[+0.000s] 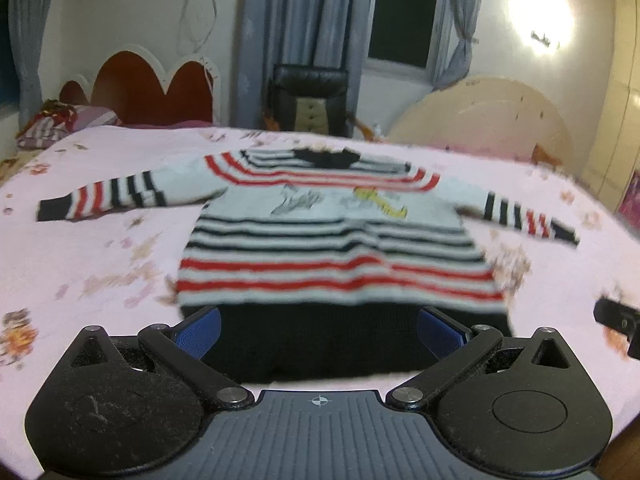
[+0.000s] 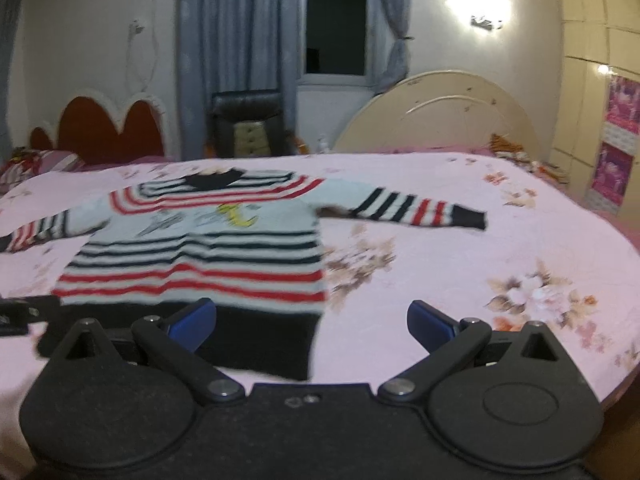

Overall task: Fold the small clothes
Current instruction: 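Grasp the sleeve cuff nearest the right tool with the right gripper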

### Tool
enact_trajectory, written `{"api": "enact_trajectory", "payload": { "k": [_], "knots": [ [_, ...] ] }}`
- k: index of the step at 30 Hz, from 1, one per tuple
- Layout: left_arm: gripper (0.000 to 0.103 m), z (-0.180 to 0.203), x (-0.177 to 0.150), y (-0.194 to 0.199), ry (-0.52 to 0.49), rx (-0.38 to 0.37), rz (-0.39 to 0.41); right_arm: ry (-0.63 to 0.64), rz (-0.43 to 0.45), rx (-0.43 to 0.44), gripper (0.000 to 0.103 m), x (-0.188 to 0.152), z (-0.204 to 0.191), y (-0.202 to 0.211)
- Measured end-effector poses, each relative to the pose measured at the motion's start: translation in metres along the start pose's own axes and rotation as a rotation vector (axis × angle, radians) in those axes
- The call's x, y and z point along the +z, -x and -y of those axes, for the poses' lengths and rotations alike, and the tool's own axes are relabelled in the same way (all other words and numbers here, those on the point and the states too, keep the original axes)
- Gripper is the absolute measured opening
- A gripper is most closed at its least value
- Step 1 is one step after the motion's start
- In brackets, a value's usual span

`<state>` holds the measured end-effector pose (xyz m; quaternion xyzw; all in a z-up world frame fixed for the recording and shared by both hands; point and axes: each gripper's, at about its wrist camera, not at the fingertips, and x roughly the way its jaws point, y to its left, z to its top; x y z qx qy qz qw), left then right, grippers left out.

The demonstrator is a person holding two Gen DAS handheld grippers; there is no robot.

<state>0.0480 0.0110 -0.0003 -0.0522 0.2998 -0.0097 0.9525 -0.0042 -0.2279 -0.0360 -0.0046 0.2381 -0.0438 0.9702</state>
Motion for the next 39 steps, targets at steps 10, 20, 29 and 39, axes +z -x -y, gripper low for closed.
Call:
{"api": "enact_trajectory", "payload": {
  "k": [10, 20, 29, 39],
  "knots": [
    [0.103, 0.028, 0.045, -0.077, -0.033, -0.013, 0.057, -0.125, 0.074, -0.045, 0.099, 0.049, 0.069, -0.067],
    [0.103, 0.034, 0.098, -0.183, -0.003, 0.124, -0.013, -0.356, 0.029, -0.071, 0.092, 0.084, 0.164, -0.206],
    [0.103, 0.053, 0.093, -0.245, 0.000, 0.197, -0.128, -0.661, -0.103, -0.105, 0.051, 0.057, 0.250, -0.313],
    [0.103, 0.031, 0.104, -0.267, 0.088, 0.199, -0.130, -0.791, -0.081, -0.141, 0.038, 0.049, 0.280, -0.346]
  ]
}}
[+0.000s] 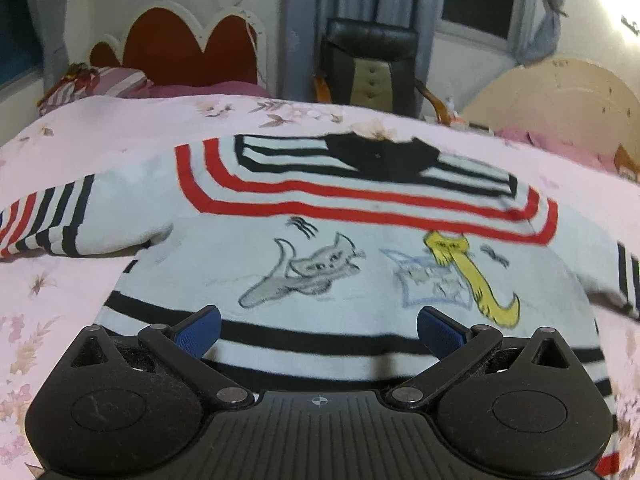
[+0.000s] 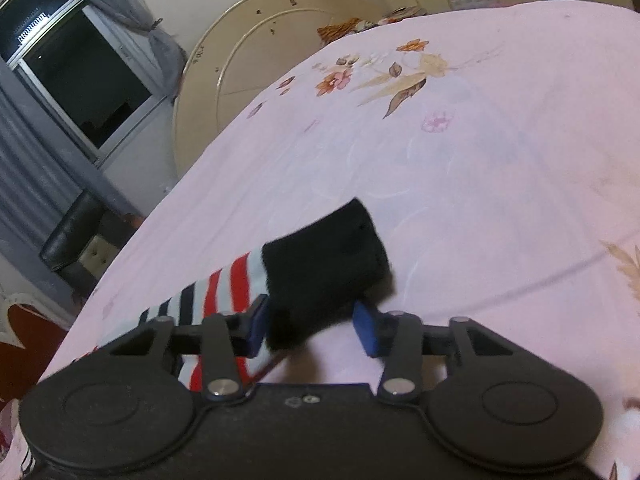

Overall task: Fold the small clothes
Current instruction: 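Grasp the sleeve cuff nearest the right tool with the right gripper, then fold the held sleeve across the sweater body with the right gripper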

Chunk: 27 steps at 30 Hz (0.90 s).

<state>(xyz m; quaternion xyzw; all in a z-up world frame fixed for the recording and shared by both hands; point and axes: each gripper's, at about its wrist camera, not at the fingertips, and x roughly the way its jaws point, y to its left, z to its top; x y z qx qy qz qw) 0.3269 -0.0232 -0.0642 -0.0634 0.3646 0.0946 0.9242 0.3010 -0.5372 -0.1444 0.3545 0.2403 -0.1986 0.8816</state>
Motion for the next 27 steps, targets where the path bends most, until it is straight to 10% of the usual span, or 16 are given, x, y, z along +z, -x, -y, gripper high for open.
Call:
{"api": "enact_trajectory", "payload": {
  "k": [5, 16, 27],
  "knots": [
    [0.103, -0.030, 0.006, -0.006, 0.011, -0.022, -0.007, 0.062, 0.009, -0.052, 0.007, 0.010, -0.008, -0.010],
    [0.103, -0.101, 0.033, -0.041, 0.053, -0.108, 0.024, 0.431, 0.081, 0.091, 0.007, -0.042, -0.168, 0.031],
    [0.103, -0.153, 0.039, -0.048, 0.074, -0.132, 0.024, 0.673, -0.098, 0.312, 0.007, -0.176, -0.316, 0.010]
  ]
}}
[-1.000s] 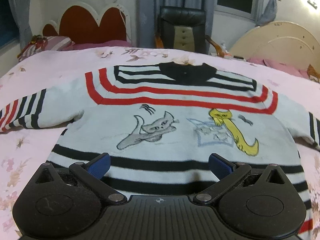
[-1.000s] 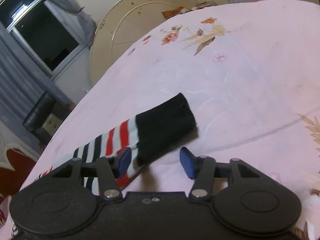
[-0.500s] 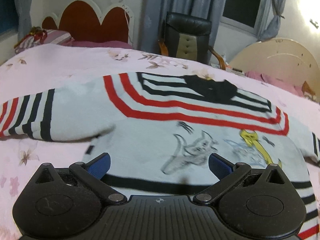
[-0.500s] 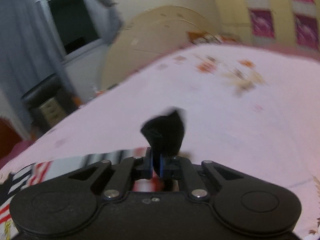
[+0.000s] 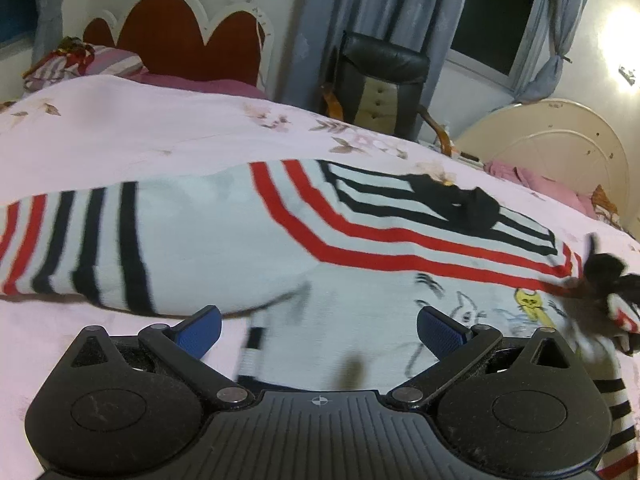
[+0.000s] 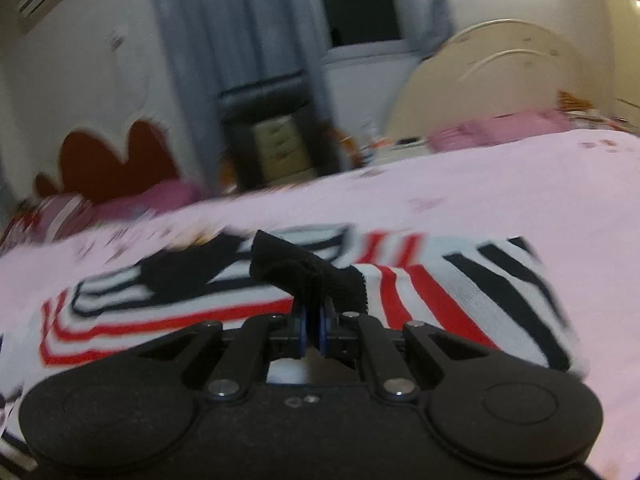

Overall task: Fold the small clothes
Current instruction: 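Fold the held sleeve across the sweater body with the right gripper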

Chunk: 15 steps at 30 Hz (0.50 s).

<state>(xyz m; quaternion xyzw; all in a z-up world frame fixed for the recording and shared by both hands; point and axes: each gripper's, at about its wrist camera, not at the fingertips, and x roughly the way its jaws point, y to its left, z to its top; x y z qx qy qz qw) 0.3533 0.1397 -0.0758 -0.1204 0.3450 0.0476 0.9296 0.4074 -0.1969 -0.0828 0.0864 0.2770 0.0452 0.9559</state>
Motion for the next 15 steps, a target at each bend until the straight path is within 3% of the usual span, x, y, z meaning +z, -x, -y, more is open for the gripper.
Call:
{"api": "enact_trajectory", "payload": {
  "k": [4, 6, 8, 10, 13, 14, 15],
  "knots": [
    [0.103, -0.005, 0.001, 0.000, -0.007, -0.019, -0.008, 0.012, -0.085, 0.031, 0.007, -0.015, -0.029, -0.032],
    [0.103, -0.003, 0.001, -0.001, 0.001, -0.067, -0.023, 0.047, -0.141, 0.044, 0.013, -0.024, -0.038, -0.047],
    [0.103, 0.002, 0.002, -0.003, 0.015, -0.108, -0.029, 0.111, -0.127, 0.040, 0.026, -0.028, -0.044, -0.038],
    [0.103, 0.013, 0.005, -0.010, 0.040, -0.160, -0.039, 0.099, -0.106, 0.048, 0.033, -0.024, -0.039, -0.022],
    [0.102, 0.039, 0.010, -0.027, 0.090, -0.265, -0.074, 0.022, -0.062, 0.061, 0.032, -0.022, -0.017, 0.008],
    [0.093, 0.053, 0.011, -0.033, 0.094, -0.309, -0.083, -0.014, -0.050, 0.057, 0.032, -0.022, -0.009, 0.015],
    [0.073, 0.071, 0.012, -0.042, 0.092, -0.360, -0.097, -0.045, -0.045, 0.048, 0.032, -0.022, 0.000, 0.023]
  ]
}}
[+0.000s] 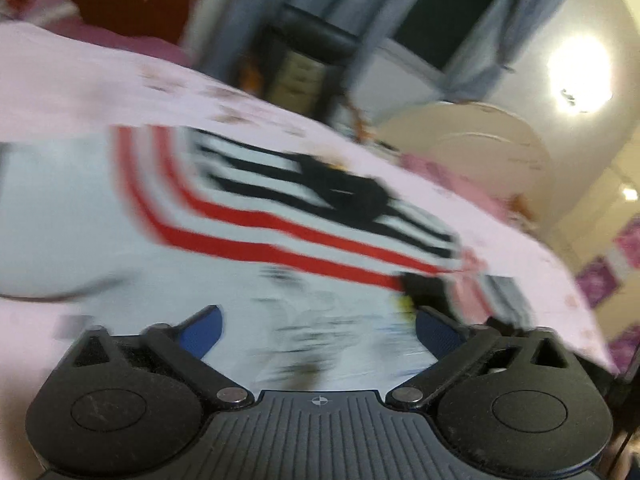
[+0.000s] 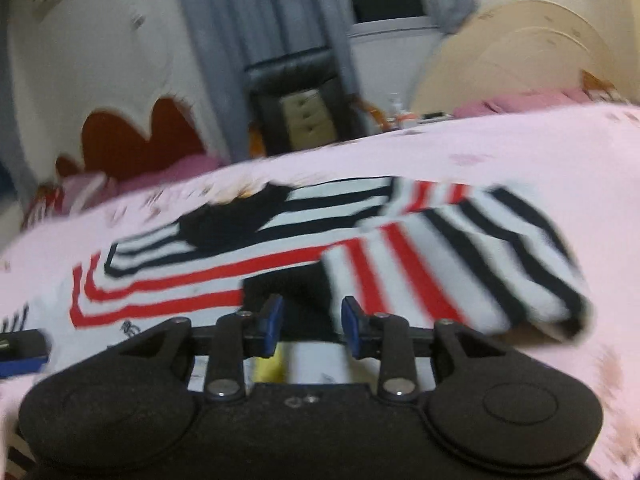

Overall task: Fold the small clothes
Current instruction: 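Fold the held sleeve across the sweater body with the right gripper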

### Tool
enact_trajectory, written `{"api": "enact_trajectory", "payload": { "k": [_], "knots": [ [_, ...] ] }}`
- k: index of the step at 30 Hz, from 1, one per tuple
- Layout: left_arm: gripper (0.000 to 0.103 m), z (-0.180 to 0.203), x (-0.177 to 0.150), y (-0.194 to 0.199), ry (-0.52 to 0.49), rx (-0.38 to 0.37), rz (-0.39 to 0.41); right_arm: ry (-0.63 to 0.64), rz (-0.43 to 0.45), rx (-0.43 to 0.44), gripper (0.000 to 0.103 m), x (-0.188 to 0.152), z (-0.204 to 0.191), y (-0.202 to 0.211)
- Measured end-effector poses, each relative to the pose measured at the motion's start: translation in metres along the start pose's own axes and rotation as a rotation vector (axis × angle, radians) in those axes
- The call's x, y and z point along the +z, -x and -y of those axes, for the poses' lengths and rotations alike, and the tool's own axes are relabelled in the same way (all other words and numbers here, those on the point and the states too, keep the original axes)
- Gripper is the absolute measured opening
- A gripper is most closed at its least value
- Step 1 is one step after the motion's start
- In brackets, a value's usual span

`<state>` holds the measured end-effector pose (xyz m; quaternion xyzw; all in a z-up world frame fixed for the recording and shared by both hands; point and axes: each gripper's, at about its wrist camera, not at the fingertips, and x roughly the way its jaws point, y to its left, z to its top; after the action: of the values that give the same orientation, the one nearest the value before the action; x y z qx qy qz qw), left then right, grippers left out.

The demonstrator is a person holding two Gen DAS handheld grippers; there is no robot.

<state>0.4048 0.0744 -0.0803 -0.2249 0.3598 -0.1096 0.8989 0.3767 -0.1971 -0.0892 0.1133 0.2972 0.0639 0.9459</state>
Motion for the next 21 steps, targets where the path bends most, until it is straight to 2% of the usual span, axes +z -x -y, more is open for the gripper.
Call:
{"api": "enact_trajectory", "payload": {
  "k": [2, 6, 8, 10, 11, 12, 14, 17, 21],
  "knots": [
    [0.066, 0.022, 0.000, -0.028, -0.005, -0.051, -0.050, -0.060, 0.008, -0.017, 0.032, -0.002, 0.021, 0.015],
    [0.066, 0.059, 0.002, -0.085, 0.040, -0.114, -0.119, -0.107, 0.012, -0.052, 0.032, -0.010, 0.047, 0.030],
    [0.065, 0.072, 0.002, -0.106, 0.058, -0.117, -0.146, -0.127, 0.016, -0.065, 0.032, -0.014, 0.059, 0.038],
    [0.049, 0.080, 0.001, -0.125, 0.078, -0.116, -0.171, -0.154, 0.020, -0.075, 0.032, -0.018, 0.070, 0.043],
    [0.023, 0.082, -0.001, -0.128, 0.073, -0.107, -0.182, -0.171, 0.024, -0.078, 0.032, -0.020, 0.075, 0.045],
    [0.005, 0.085, -0.003, -0.133, 0.064, -0.096, -0.192, -0.192, 0.026, -0.079, 0.032, -0.020, 0.080, 0.047],
    [0.005, 0.085, -0.004, -0.132, 0.063, -0.105, -0.186, -0.231, 0.026, -0.073, 0.034, -0.020, 0.088, 0.048],
    [0.005, 0.086, 0.005, -0.116, 0.008, -0.106, -0.134, -0.290, 0.027, -0.039, 0.037, -0.019, 0.100, 0.049],
    [0.005, 0.056, 0.021, -0.091, 0.008, -0.061, -0.087, -0.404, 0.006, 0.038, 0.038, -0.015, 0.114, 0.043]
  ]
}}
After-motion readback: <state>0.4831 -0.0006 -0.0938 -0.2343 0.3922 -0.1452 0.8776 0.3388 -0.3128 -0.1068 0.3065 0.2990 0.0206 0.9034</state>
